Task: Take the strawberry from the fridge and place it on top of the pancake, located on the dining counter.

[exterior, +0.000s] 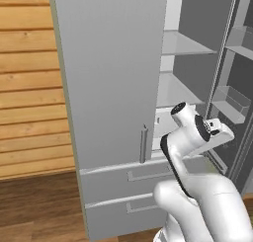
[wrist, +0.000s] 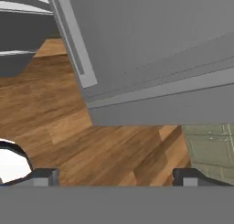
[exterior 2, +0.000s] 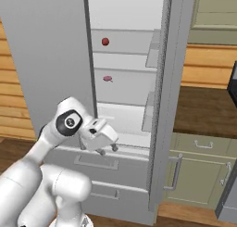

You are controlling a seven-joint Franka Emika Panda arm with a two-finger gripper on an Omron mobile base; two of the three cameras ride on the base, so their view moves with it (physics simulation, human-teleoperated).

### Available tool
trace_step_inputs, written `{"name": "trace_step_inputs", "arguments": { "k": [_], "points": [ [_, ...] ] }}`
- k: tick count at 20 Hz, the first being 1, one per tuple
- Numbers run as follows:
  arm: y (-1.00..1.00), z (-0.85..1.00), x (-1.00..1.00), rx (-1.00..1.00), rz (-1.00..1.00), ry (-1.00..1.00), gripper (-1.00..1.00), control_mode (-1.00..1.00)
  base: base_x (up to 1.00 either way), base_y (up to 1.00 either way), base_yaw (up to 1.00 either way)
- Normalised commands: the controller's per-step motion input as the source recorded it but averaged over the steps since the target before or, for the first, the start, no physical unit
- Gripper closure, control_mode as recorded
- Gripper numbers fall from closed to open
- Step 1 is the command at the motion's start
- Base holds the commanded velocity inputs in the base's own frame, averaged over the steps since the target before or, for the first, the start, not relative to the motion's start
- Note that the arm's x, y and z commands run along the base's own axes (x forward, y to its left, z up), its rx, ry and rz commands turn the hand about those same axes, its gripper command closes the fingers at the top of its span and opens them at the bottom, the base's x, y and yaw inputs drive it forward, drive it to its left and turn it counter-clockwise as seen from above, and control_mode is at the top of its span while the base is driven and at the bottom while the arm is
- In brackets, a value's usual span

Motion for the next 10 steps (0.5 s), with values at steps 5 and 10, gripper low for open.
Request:
{"name": "trace_step_inputs", "arguments": {
  "k": [5,10],
  "points": [
    [0.93,-0.32,0.71,0.63,0.00,-0.06,-1.00,-1.00,0.00,0.00,0.00],
    [0.69,-0.17,0.68,0.68,0.00,-0.17,-1.00,-1.00,0.00,0.00,0.00]
  ]
}}
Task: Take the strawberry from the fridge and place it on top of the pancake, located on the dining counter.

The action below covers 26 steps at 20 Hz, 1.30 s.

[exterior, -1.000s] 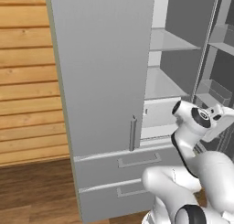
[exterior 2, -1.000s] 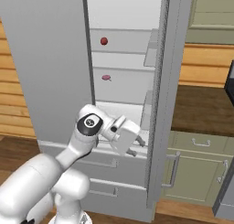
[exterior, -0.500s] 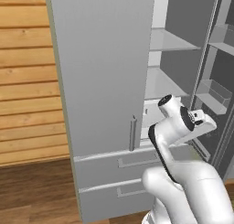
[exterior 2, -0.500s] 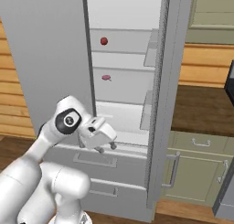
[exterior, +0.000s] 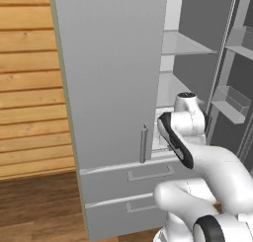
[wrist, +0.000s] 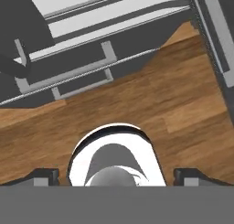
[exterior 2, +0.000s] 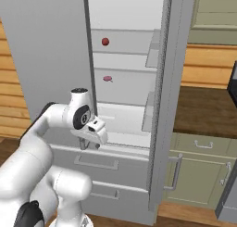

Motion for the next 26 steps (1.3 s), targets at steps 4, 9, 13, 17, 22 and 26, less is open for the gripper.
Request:
{"name": "trace_step_inputs", "arguments": {
  "k": [4,9,13,17,22,26],
  "points": [
    [0.55,0.06,0.58,0.08,0.00,-0.38,-1.00,-1.00,0.00,0.00,0.00],
    [0.43,0.02,0.93,-0.10,0.03,-0.29,-1.00,-1.00,0.00,0.00,0.00],
    [0.10,0.00,0.84,0.00,0.13,0.00,-1.00,-1.00,0.00,0.00,0.00],
    [0.58,0.02,0.43,-0.05,0.17,-0.01,-1.00,-1.00,0.00,0.00,0.00],
    [0.42,0.03,0.58,-0.12,0.12,0.00,-1.00,-1.00,0.00,0.00,0.00],
    [0.06,0.00,0.20,-0.02,0.00,-0.06,-1.00,-1.00,0.00,0.00,0.00]
  ]
}}
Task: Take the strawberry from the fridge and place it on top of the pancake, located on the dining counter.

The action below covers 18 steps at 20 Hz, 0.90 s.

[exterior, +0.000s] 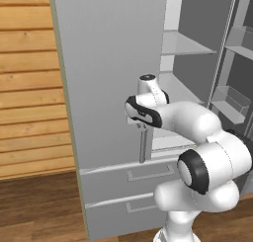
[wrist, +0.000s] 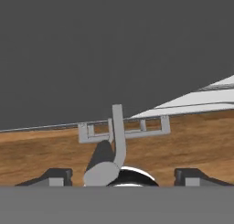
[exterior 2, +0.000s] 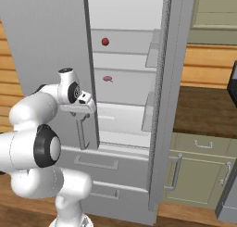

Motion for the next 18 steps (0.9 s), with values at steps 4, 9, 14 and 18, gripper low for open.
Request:
{"name": "trace_step_inputs", "arguments": {
  "k": [4,9,14,18],
  "points": [
    [0.00,0.00,-0.28,0.05,0.00,-0.11,-1.00,-1.00,0.00,0.00,0.00],
    [0.00,-0.28,-0.05,0.00,0.00,-0.07,-1.00,-1.00,0.00,0.00,0.00],
    [-0.04,-0.39,0.01,0.00,0.00,-0.02,-1.00,-1.00,0.00,0.00,0.00],
    [0.00,-0.44,0.01,0.00,0.00,-0.03,-1.00,-1.00,0.00,0.00,0.00]
  ]
}}
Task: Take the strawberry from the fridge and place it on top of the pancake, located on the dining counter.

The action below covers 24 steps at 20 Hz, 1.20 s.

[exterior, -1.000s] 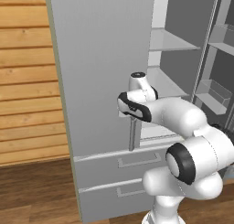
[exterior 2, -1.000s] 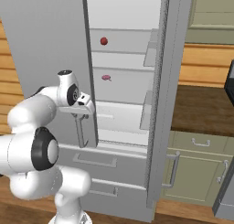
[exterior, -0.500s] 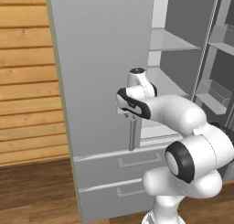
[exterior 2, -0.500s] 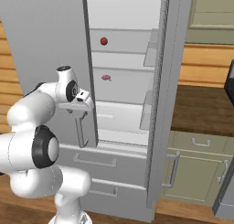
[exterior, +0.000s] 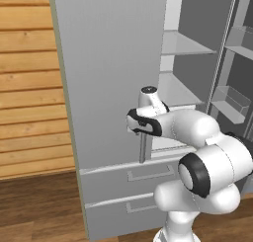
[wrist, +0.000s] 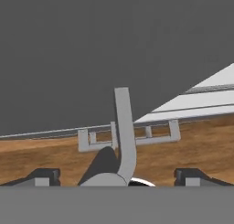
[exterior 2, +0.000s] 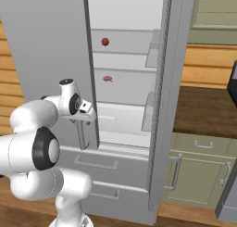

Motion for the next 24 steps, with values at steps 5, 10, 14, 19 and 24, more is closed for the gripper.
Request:
{"name": "trace_step_inputs", "arguments": {
  "k": [5,10,14,19,24],
  "points": [
    [0.00,-0.37,0.00,0.00,0.00,-0.15,-1.00,-1.00,0.00,0.00,0.00],
    [0.02,-0.09,0.00,0.00,0.00,-0.21,1.00,-1.00,0.00,0.00,0.00],
    [0.14,-0.01,0.00,0.00,0.00,-0.23,1.00,-1.00,0.00,0.00,0.00],
    [0.31,-0.03,-0.11,0.00,-0.04,-0.12,1.00,-1.00,0.00,0.00,0.00],
    [0.40,-0.08,-0.54,-0.02,-0.24,-0.09,1.00,-1.00,0.00,0.00,0.00]
  ]
}}
